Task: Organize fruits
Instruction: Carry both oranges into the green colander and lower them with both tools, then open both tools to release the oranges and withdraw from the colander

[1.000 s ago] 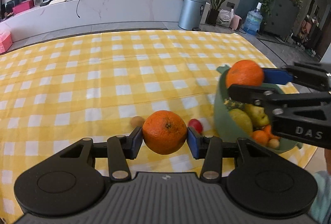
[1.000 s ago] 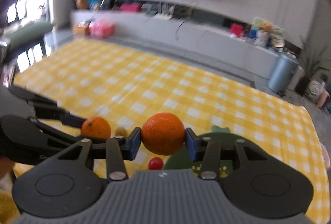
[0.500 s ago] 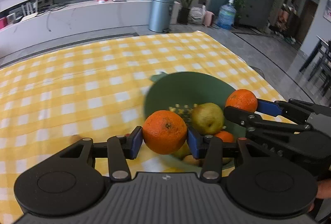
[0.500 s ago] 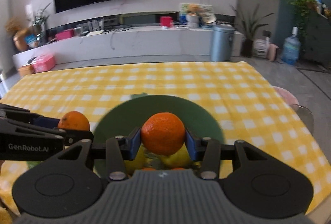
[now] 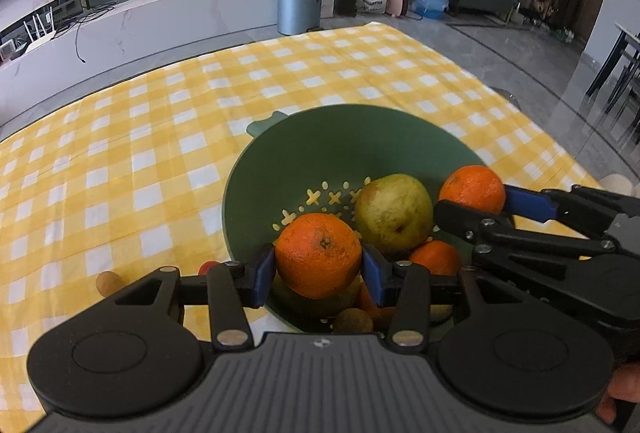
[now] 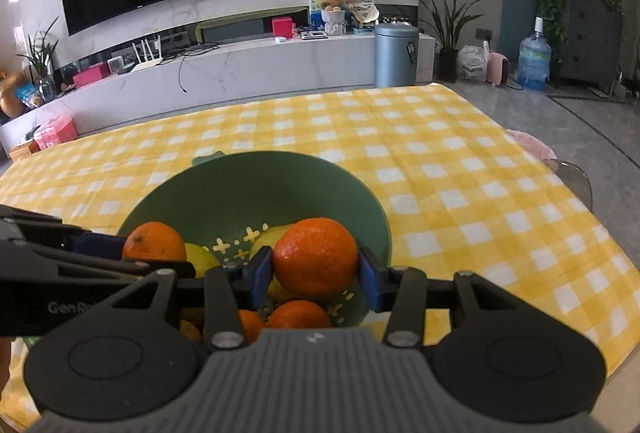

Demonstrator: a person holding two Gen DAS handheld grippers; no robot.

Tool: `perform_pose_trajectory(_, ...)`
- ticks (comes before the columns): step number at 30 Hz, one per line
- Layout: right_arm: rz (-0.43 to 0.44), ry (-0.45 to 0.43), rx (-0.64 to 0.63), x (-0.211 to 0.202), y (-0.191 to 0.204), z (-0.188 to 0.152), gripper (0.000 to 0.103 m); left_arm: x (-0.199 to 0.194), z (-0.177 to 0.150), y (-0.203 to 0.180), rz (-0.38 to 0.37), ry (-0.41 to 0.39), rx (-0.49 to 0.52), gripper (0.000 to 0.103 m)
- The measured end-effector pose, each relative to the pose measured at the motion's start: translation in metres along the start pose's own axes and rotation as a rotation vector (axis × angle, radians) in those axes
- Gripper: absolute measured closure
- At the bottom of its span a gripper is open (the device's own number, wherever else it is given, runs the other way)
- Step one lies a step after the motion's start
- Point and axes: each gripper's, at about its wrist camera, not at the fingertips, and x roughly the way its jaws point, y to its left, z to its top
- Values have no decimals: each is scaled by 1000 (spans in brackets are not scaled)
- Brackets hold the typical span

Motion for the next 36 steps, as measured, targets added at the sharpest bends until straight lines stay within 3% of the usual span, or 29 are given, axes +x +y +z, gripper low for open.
perform_pose_trajectory(6,4,24,13,6,-1,0,60,1,2,-2,20,-14,24,51)
perform_pose_trajectory(12,-5,23,-5,4,1,-3,60,4,7,5,-11,-22,-21,51)
perform_pose_trajectory(18,14,30,-3,2,1,-4,59,8,13,1,-4,-17,46,51)
perform_pose_trajectory(20,20,36,1,4,-1,-3,59,8,13,4,-22,-21,52,51)
perform_pose_trajectory(25,33,26,9,3,-2,-4,58,7,17,24,-132,-16,-70,51)
perform_pose_trajectory(27,30,-3,21,-1,-3,-4,43,6,18,22,-130,-18,-66,51)
perform_pose_trajectory(28,38,-24,27,-5,-4,-4,41,7,19,20,-122,-20,-52,51)
perform_pose_trajectory(31,37,-29,27,-6,-4,-4,41,10,23,13,-89,-15,-12,51)
perform_pose_trajectory(36,41,-15,13,-3,-2,-4,40,24,29,12,-82,26,-33,51)
